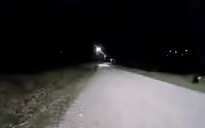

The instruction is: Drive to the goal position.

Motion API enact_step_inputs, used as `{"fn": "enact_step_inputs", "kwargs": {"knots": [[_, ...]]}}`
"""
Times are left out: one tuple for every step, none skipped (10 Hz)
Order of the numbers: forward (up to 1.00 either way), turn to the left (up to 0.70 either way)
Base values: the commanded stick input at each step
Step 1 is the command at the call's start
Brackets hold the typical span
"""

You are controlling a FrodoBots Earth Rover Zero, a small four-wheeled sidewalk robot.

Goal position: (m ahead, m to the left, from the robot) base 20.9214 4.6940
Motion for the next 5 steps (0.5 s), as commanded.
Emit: {"fn": "enact_step_inputs", "kwargs": {"knots": [[0.70, 0.00], [0.70, 0.00], [0.70, 0.00], [0.70, 0.00], [0.70, 0.00]]}}
